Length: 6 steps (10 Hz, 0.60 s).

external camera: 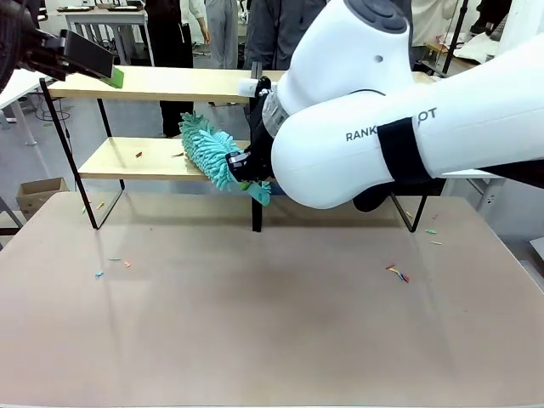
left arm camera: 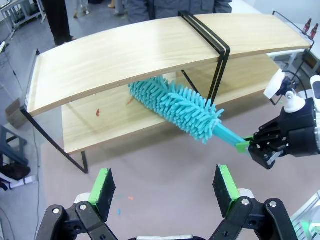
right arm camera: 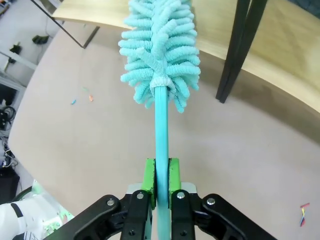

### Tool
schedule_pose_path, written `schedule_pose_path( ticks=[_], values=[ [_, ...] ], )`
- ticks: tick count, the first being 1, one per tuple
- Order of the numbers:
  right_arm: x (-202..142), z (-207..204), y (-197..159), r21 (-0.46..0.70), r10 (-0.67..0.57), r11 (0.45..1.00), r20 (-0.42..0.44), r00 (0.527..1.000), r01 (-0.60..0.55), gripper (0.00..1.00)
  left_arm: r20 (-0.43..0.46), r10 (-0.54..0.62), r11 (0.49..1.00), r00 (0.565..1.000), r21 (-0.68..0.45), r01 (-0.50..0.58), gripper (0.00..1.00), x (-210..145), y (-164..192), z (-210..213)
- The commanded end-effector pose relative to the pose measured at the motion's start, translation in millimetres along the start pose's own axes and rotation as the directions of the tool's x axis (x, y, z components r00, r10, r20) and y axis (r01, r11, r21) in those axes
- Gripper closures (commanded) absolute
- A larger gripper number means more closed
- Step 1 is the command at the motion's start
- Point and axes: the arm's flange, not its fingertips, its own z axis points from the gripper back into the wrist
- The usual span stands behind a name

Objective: Clean the shelves.
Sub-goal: Clean another randomly selected level of the Shelf with the Duster.

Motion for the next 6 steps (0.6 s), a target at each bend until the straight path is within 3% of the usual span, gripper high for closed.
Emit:
schedule_pose_path(
  ticks=[1,6],
  values=[
    [14,-12,19,-0.002,-0.017,1.0,0.025,1.0,0.017,0.87,0.007,0.002,1.0,1.0,-0.002,-0.002,0.0,1,1,0],
    [45,-39,42,0.06,0.023,0.998,0.008,1.0,-0.023,0.87,0.007,0.002,1.0,1.0,-0.002,-0.002,0.0,1,1,0]
  ],
)
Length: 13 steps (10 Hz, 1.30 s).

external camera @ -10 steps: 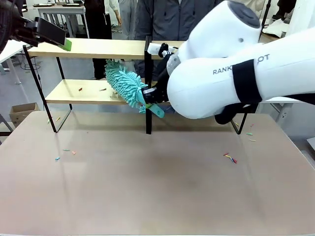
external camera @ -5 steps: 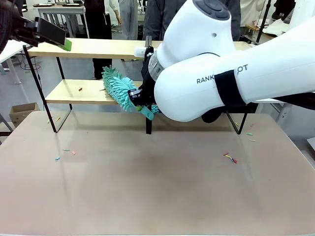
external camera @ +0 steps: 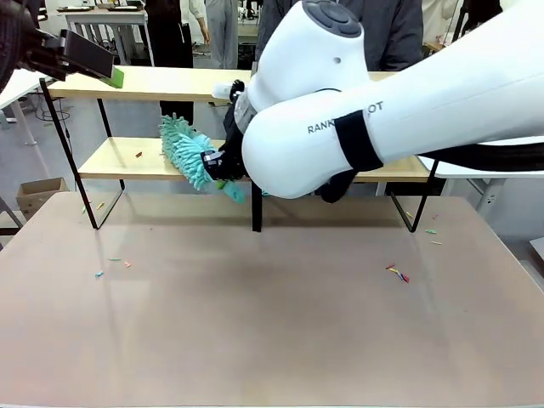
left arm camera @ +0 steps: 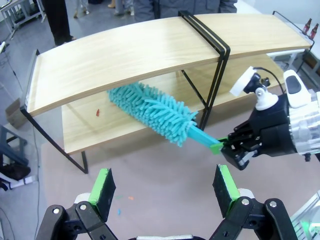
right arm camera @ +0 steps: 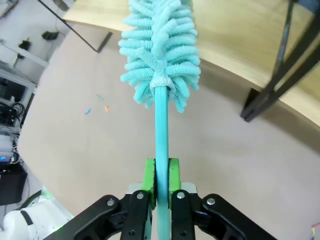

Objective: Clean the shelves.
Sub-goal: Clean another randomly selected level of the Shelf with the Duster.

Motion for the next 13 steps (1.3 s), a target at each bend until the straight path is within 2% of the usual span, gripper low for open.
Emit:
schedule_pose_path(
  ticks=[1,4,9,10,11,12,13],
  values=[
    [24,-6,25,0.003,0.044,0.999,0.016,0.999,-0.044,0.87,0.007,0.002,1.0,1.0,-0.002,-0.002,0.0,1,1,0],
    [30,-10,40,0.022,0.112,0.994,-0.041,0.993,-0.111,0.87,0.007,0.002,1.0,1.0,-0.002,-0.002,0.0,1,1,0],
    [27,10,34,0.068,0.148,0.987,-0.071,0.986,-0.143,0.87,0.007,0.002,1.0,1.0,-0.002,-0.002,0.0,1,1,0],
    [16,26,28,0.111,0.161,0.983,-0.151,0.975,-0.145,0.87,0.007,0.002,1.0,1.0,-0.002,-0.002,0.0,1,1,0],
    [-6,54,17,0.178,0.179,0.975,-0.275,0.945,-0.133,0.87,0.007,0.002,1.0,1.0,-0.002,-0.002,0.0,1,1,0],
    [-36,88,6,0.238,0.194,0.966,-0.411,0.891,-0.101,0.87,0.007,0.002,1.0,1.0,-0.002,-0.002,0.0,1,1,0],
    [-64,127,-4,0.345,0.246,0.934,-0.444,0.862,-0.089,0.87,0.007,0.002,1.0,1.0,-0.002,-0.002,0.0,1,1,0]
  ],
)
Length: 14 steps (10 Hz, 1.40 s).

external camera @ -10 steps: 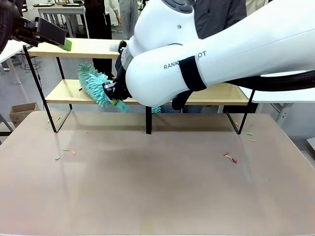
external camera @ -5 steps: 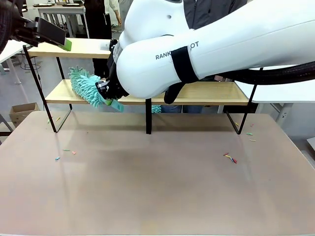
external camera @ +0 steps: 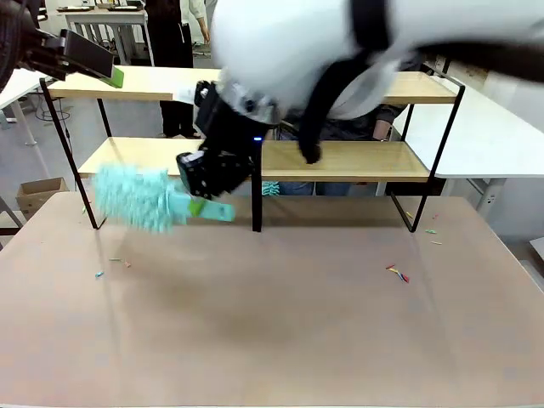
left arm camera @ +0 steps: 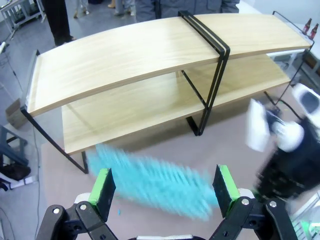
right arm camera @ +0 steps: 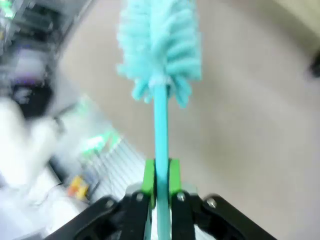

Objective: Clean the shelves.
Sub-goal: Clean another randomly selected level of the Shelf with the Duster.

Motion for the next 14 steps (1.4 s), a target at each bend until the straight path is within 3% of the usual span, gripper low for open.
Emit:
schedule_pose_path(
  ticks=[1,3,6,8,10,11,12,13,14],
  values=[
    [-91,79,-22,0.102,0.047,0.994,-0.025,0.999,-0.044,0.87,0.005,0.003,1.0,1.0,-0.002,-0.003,0.0,0,2,0],
    [-119,105,-38,0.129,0.017,0.991,0.069,0.997,-0.026,0.87,0.005,0.003,1.0,1.0,-0.002,-0.003,0.0,0,2,0],
    [-124,106,-59,0.152,0.001,0.988,0.071,0.997,-0.011,0.87,0.005,0.003,1.0,1.0,-0.002,-0.003,0.0,0,2,0],
    [-134,112,-75,0.146,-0.004,0.989,0.042,0.999,-0.002,0.87,0.005,0.003,1.0,1.0,-0.002,-0.003,0.0,0,2,0],
    [-177,134,-116,0.257,0.051,0.966,-0.058,0.997,-0.034,0.87,0.005,0.003,1.0,1.0,-0.002,-0.003,0.0,0,2,0],
    [-202,132,-128,0.206,0.05,0.978,-0.093,0.994,-0.03,0.87,0.005,0.003,1.0,1.0,-0.002,-0.003,0.0,0,2,0],
    [-150,115,-90,0.2,0.007,0.98,-0.028,1.0,-0.001,0.87,0.005,0.003,1.0,1.0,-0.002,-0.003,0.0,0,2,0],
    [-150,115,-90,0.2,0.007,0.98,-0.028,1.0,-0.001,0.87,0.005,0.003,1.0,1.0,-0.002,-0.003,0.0,0,2,0],
    [-179,124,-113,0.226,0.016,0.974,-0.069,0.998,-0.001,0.87,0.005,0.003,1.0,1.0,-0.002,-0.003,0.0,0,2,0]
  ],
)
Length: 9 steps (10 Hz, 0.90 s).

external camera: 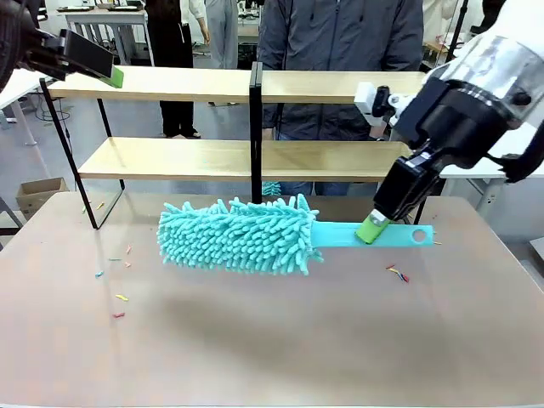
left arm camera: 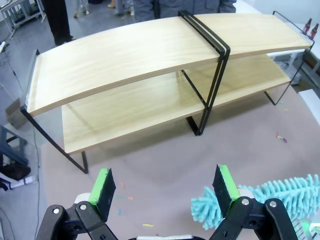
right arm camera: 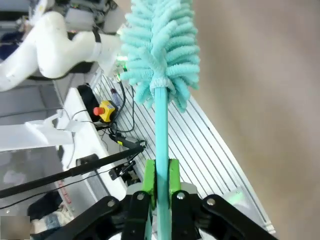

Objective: Clean the shelves.
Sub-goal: Clean another randomly selected level of the Shelf with the Duster.

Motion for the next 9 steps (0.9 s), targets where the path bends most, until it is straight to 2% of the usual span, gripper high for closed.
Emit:
schedule_pose_path(
  ticks=[1,2,3,4,5,6,7,8,9],
  values=[
    [-21,28,-20,0.067,0.02,0.998,0.039,0.999,-0.023,0.87,0.006,0.002,1.0,1.0,-0.002,-0.002,0.0,0,1,0],
    [-56,54,-30,0.086,-0.022,0.996,0.046,0.999,0.018,0.87,0.006,0.002,1.0,1.0,-0.002,-0.002,0.0,0,1,0],
    [-100,86,-35,0.109,-0.081,0.992,0.142,0.987,0.066,0.87,0.006,0.002,1.0,1.0,-0.002,-0.002,0.0,0,1,0],
    [-148,119,-31,0.109,-0.151,0.986,0.313,0.938,0.122,0.87,0.006,0.002,1.0,1.0,-0.002,-0.002,0.0,0,1,0],
    [-192,147,-24,0.068,-0.148,0.989,0.418,0.896,0.131,0.87,0.006,0.002,1.0,1.0,-0.002,-0.002,0.0,0,1,0],
    [-224,171,-26,0.107,-0.225,0.974,0.478,0.849,0.198,0.87,0.006,0.002,1.0,1.0,-0.002,-0.002,0.0,0,1,0],
    [-255,198,-27,0.156,-0.232,0.973,0.61,0.758,0.172,0.87,0.006,0.002,1.0,1.0,-0.002,-0.002,0.0,0,1,0],
    [-283,224,-26,0.173,-0.17,0.983,0.753,0.636,0.057,0.87,0.006,0.002,1.0,1.0,-0.002,-0.002,0.0,0,1,0],
    [-305,248,-30,0.107,-0.096,0.994,0.878,0.468,0.003,0.87,0.006,0.002,1.0,1.0,-0.002,-0.002,0.0,0,1,0]
  ],
)
